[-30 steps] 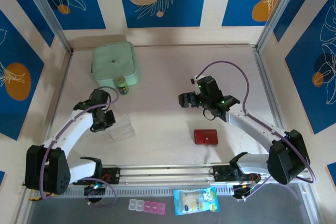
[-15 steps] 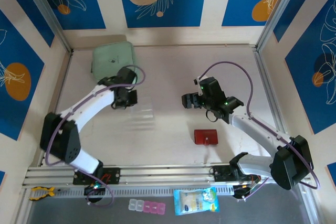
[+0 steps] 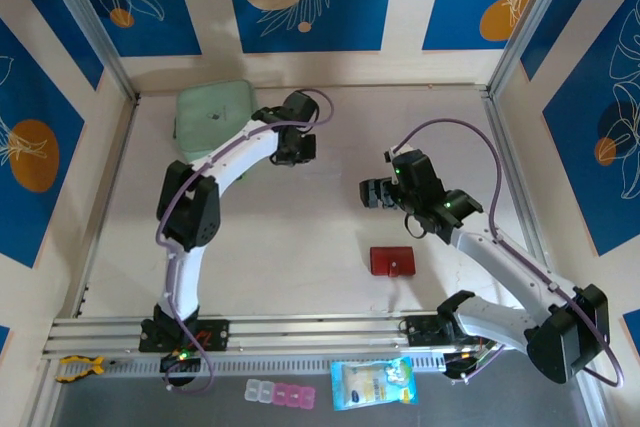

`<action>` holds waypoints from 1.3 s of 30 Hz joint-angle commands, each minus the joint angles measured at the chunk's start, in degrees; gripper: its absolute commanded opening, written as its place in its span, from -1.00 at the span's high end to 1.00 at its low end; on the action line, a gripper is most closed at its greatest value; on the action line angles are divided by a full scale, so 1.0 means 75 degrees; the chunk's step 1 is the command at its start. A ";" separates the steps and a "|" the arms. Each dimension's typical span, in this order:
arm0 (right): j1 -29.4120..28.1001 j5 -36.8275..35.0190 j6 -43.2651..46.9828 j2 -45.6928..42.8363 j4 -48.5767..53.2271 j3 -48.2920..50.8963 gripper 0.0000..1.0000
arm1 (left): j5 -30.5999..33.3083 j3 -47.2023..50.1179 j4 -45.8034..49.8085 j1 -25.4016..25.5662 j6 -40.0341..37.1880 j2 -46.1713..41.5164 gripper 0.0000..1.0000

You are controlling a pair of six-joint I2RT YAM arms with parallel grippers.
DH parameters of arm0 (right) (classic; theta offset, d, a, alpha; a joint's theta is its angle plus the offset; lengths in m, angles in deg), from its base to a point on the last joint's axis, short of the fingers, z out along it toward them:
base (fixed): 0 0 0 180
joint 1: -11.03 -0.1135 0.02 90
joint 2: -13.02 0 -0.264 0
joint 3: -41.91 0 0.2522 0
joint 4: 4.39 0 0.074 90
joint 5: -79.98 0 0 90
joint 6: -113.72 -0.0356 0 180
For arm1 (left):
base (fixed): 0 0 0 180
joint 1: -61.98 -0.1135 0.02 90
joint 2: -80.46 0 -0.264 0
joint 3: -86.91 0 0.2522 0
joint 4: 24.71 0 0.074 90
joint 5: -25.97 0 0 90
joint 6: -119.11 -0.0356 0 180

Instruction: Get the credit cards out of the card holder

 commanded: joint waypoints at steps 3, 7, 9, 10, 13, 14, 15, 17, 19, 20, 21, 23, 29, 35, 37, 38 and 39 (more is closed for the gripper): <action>0.0181 -0.0099 0.0207 -0.0333 0.0366 -0.0125 -0.97 | 0.0279 -0.1083 0.0602 0.0057 -0.0049 0.0691 1.00; 0.0243 -0.0062 0.0169 -0.0502 0.0425 -0.0055 -0.97 | 0.0498 -0.1128 0.0626 0.0057 0.0079 0.0958 1.00; 0.0266 -0.0059 0.0135 -0.0579 0.0417 0.0030 -0.97 | 0.0575 -0.1050 0.0604 0.0054 0.0146 0.1004 1.00; 0.0283 -0.0068 0.0119 -0.0602 0.0424 0.0056 -0.97 | 0.0586 -0.1019 0.0574 0.0048 0.0167 0.1017 1.00; 0.0290 -0.0017 0.0106 -0.0691 0.0431 0.0145 -0.97 | 0.0565 -0.0961 0.0532 0.0056 0.0241 0.1123 1.00; 0.0300 -0.0004 0.0103 -0.0709 0.0440 0.0167 -0.97 | 0.0555 -0.0968 0.0541 0.0052 0.0261 0.1176 1.00; 0.0302 0.0012 0.0097 -0.0733 0.0461 0.0179 -0.97 | 0.0542 -0.0955 0.0544 0.0043 0.0284 0.1198 0.99; 0.0309 0.0011 0.0090 -0.0769 0.0508 0.0190 -0.97 | 0.0540 -0.0899 0.0513 0.0057 0.0344 0.1188 0.93; 0.0314 0.0004 0.0070 -0.0802 0.0555 0.0220 -0.97 | 0.0532 -0.0812 0.0457 0.0056 0.0377 0.1108 0.87; 0.0323 0.0022 0.0061 -0.0825 0.0560 0.0236 -0.97 | 0.0529 -0.0772 0.0424 0.0055 0.0379 0.1068 0.84; 0.0322 0.0025 0.0049 -0.0838 0.0563 0.0253 -0.97 | 0.0534 -0.0728 0.0398 0.0054 0.0390 0.1014 0.82; 0.0337 0.0044 0.0057 -0.0858 0.0568 0.0254 -0.97 | 0.0542 -0.0676 0.0380 0.0057 0.0397 0.0942 0.77; 0.0336 0.0124 -0.0074 -0.0892 0.0783 0.0140 -0.97 | 0.0462 -0.0690 0.0377 0.0050 0.0391 0.0827 0.69; 0.0345 0.0318 -0.0625 -0.0954 0.1226 0.0122 -0.97 | 0.0425 -0.0554 0.0371 0.0046 0.0332 0.0566 0.63; 0.0371 0.0382 -0.0985 -0.0930 0.1399 0.0088 -0.97 | 0.0378 -0.0474 0.0323 0.0045 0.0295 0.0438 0.61; 0.0400 0.0386 -0.1259 -0.0906 0.1513 0.0070 -0.97 | 0.0354 -0.0428 0.0310 0.0043 0.0280 0.0364 0.59; 0.0450 0.0456 -0.1510 -0.0888 0.1629 0.0033 -0.98 | 0.0342 -0.0387 0.0304 0.0046 0.0247 0.0291 0.58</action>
